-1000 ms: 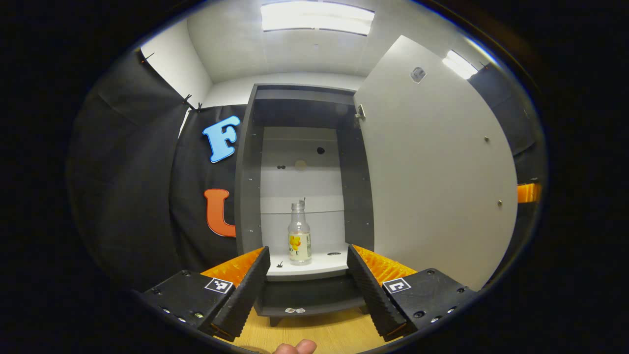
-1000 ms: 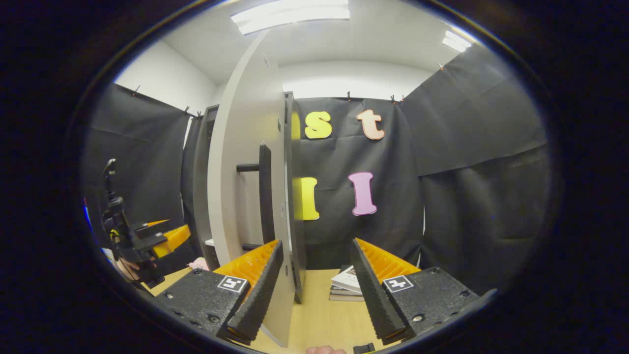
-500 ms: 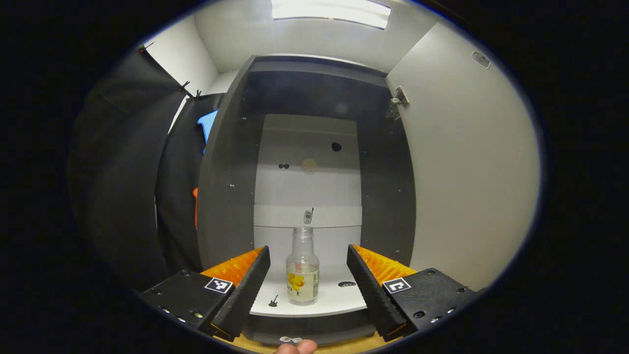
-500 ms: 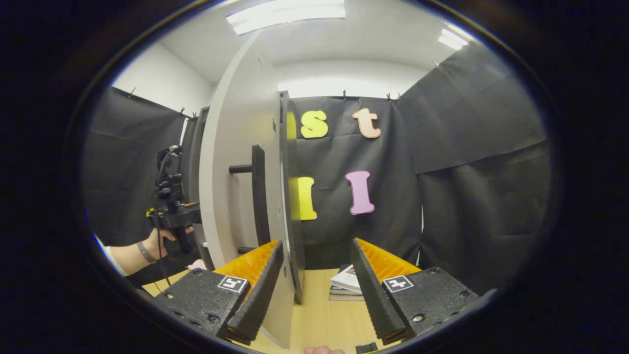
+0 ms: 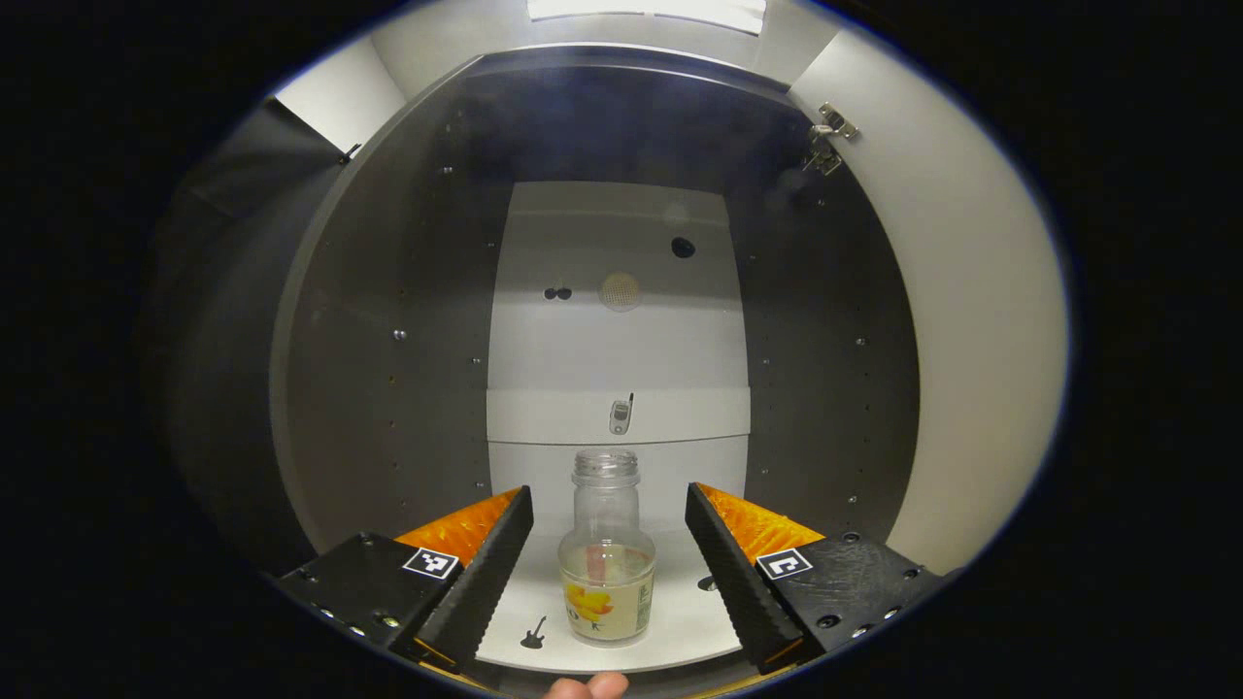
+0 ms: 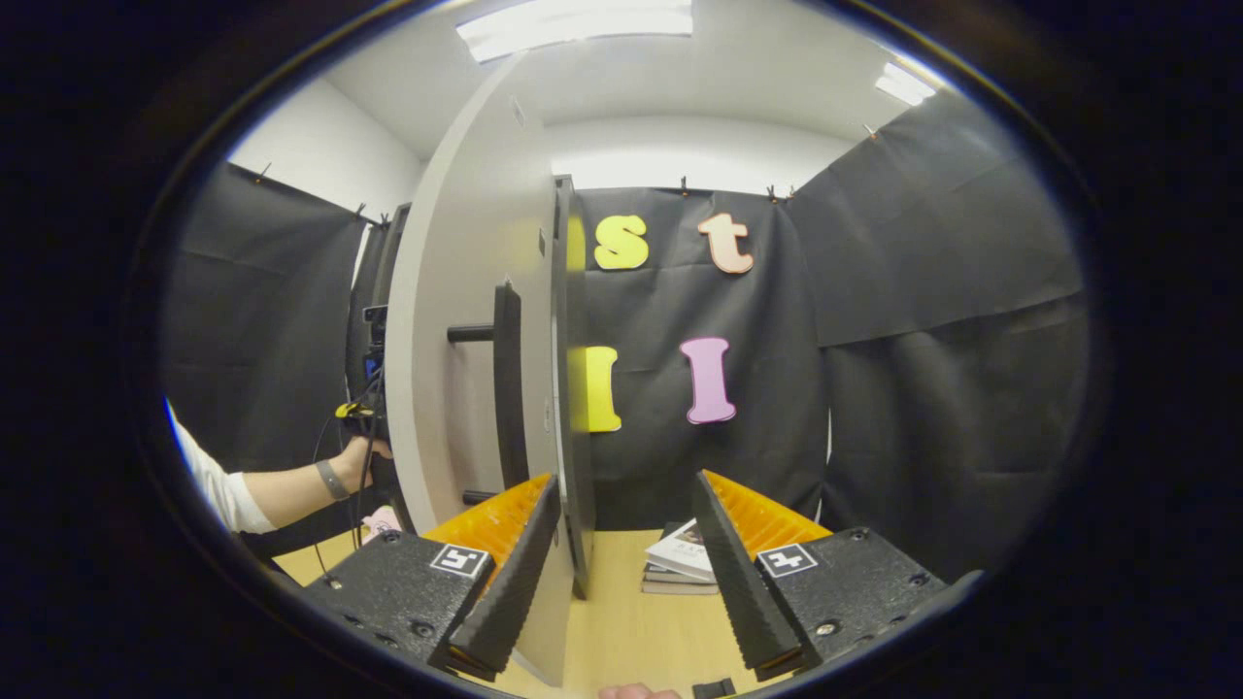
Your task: Open the cabinet door with the right hand, grasp the bottle in the cabinet with the left hand and place it on the coaster, then close the cabinet door with the right hand.
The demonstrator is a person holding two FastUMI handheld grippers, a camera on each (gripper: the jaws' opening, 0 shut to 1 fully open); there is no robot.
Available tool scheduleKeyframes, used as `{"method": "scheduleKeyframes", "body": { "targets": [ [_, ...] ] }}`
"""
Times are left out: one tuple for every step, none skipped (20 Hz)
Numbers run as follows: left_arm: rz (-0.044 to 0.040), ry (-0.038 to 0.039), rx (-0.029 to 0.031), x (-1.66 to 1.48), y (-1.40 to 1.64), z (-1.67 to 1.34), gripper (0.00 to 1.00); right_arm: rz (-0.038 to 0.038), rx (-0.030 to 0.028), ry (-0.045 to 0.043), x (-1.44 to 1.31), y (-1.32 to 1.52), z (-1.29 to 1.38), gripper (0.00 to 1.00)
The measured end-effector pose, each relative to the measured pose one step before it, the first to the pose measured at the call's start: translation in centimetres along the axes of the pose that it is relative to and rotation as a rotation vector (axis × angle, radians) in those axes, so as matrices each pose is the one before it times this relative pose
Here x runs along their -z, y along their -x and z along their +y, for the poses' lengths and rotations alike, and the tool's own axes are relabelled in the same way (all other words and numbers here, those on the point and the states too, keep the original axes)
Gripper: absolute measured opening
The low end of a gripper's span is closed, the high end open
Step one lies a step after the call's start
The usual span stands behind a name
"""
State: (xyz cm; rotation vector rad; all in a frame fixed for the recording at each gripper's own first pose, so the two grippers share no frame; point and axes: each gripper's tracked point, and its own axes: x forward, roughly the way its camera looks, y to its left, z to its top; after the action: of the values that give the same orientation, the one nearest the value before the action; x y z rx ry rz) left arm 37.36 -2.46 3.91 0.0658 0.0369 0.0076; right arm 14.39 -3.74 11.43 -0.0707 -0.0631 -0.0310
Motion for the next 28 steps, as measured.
{"method": "scheduleKeyframes", "body": {
  "targets": [
    [0.00586,-0.00162,-0.00266,0.324,-0.632,0.117,0.95,0.00014,0.00428,0.00368,0.024,-0.099,-0.050,0.86],
    [0.00655,-0.00221,-0.00157,0.417,-0.510,0.097,0.95,0.00070,0.00241,0.00152,-0.062,-0.051,-0.037,0.86],
    [0.00650,-0.00001,-0.00203,0.271,-0.391,0.017,0.95,-0.00009,0.00191,0.00055,0.038,-0.069,-0.018,0.86],
    [0.00669,0.00522,0.00243,0.354,-0.369,0.040,0.95,-0.00029,0.00276,-0.00126,-0.021,-0.036,-0.025,0.86],
    [0.00945,0.00863,0.01495,0.372,-0.287,-0.108,0.95,-0.00011,0.00229,-0.00119,0.071,-0.144,-0.091,0.86],
    [0.00409,0.01571,0.01985,0.134,-0.088,-0.373,0.95,0.00153,0.00148,-0.00210,0.017,-0.065,-0.018,0.86],
    [0.00081,0.01241,0.00666,0.026,-0.213,-0.081,0.95,0.00323,0.00065,-0.00254,0.209,-0.097,-0.053,0.86],
    [-0.00513,0.00744,0.00458,-0.152,-0.082,0.032,0.95,0.00206,0.00015,-0.00149,0.062,0.003,-0.026,0.86],
    [-0.00808,0.00578,0.00255,-0.206,-0.107,0.061,0.95,-0.00083,0.00048,-0.00054,0.001,-0.069,-0.039,0.86],
    [-0.00264,0.00771,0.00498,-0.105,-0.204,0.019,0.93,-0.00175,-0.00071,-0.00016,-0.091,0.046,0.033,0.86],
    [-0.00353,0.00129,0.00201,-0.133,0.089,0.092,0.99,-0.00016,-0.00035,-0.00056,0.090,-0.037,-0.003,0.86],
    [-0.00266,-0.00872,0.00139,-0.085,-0.067,0.128,0.82,-0.00002,0.00002,-0.00048,-0.039,0.033,0.031,0.86],
    [0.00020,-0.00726,0.00087,-0.011,-0.049,0.108,0.77,-0.00006,-0.00036,-0.00049,0.038,-0.024,-0.018,0.86],
    [0.00316,-0.00260,0.00025,0.064,0.077,0.078,0.54,0.00006,0.00036,-0.00021,-0.028,0.017,0.010,0.86],
    [0.00067,0.00237,0.01114,-0.023,-0.054,-0.117,0.43,-0.00060,0.00104,-0.00013,0.026,-0.083,-0.054,0.86],
    [0.00506,0.00453,0.01248,0.011,0.106,-0.277,0.47,-0.00013,0.00110,-0.00151,-0.003,0.004,-0.026,0.86],
    [-0.00427,-0.00006,0.00364,-0.246,0.431,0.008,0.46,0.00124,0.00018,-0.00199,0.058,0.013,-0.020,0.86],
    [-0.00424,-0.00134,0.00978,-0.181,0.584,-0.195,0.43,0.00041,-0.00035,-0.00265,-0.004,0.047,0.044,0.86],
    [-0.00674,-0.00521,0.01201,-0.261,0.713,-0.241,0.43,-0.00062,0.00015,-0.00343,0.037,-0.021,-0.021,0.86],
    [-0.01355,-0.00976,0.00675,-0.410,0.856,-0.120,0.43,-0.00131,-0.00019,-0.00333,0.003,0.030,0.032,0.86],
    [-0.01321,-0.00568,0.00663,-0.417,1.109,-0.020,0.43,0.00121,0.00019,-0.00521,0.058,-0.085,-0.030,0.86],
    [-0.01512,0.00367,0.01305,-0.426,1.310,-0.264,0.43,0.00257,0.00102,-0.00658,0.023,0.041,0.005,0.86],
    [-0.00963,0.00386,0.01108,-0.157,1.118,-0.176,0.43,0.00066,0.00072,-0.00301,0.083,-0.057,-0.029,0.86],
    [-0.00608,0.00558,0.00691,-0.045,1.487,-0.026,0.43,0.00058,0.00024,-0.00052,-0.062,0.033,0.020,0.86],
    [-0.00175,0.00522,0.00656,0.104,1.527,-0.152,0.42,0.00360,-0.00036,0.00137,0.022,0.034,0.026,0.86],
    [-0.00145,0.00248,0.00277,0.286,1.799,-0.035,0.42,0.00249,0.00016,0.00371,-0.027,0.036,0.065,0.86],
    [-0.00055,-0.00474,-0.00461,0.356,1.676,0.192,0.42,0.00042,0.00200,0.00519,-0.018,-0.011,-0.121,0.86],
    [0.00123,-0.00619,-0.00916,0.425,1.680,0.295,0.42,-0.00007,0.00375,0.00400,-0.011,0.042,-0.027,0.86]
  ]
}}
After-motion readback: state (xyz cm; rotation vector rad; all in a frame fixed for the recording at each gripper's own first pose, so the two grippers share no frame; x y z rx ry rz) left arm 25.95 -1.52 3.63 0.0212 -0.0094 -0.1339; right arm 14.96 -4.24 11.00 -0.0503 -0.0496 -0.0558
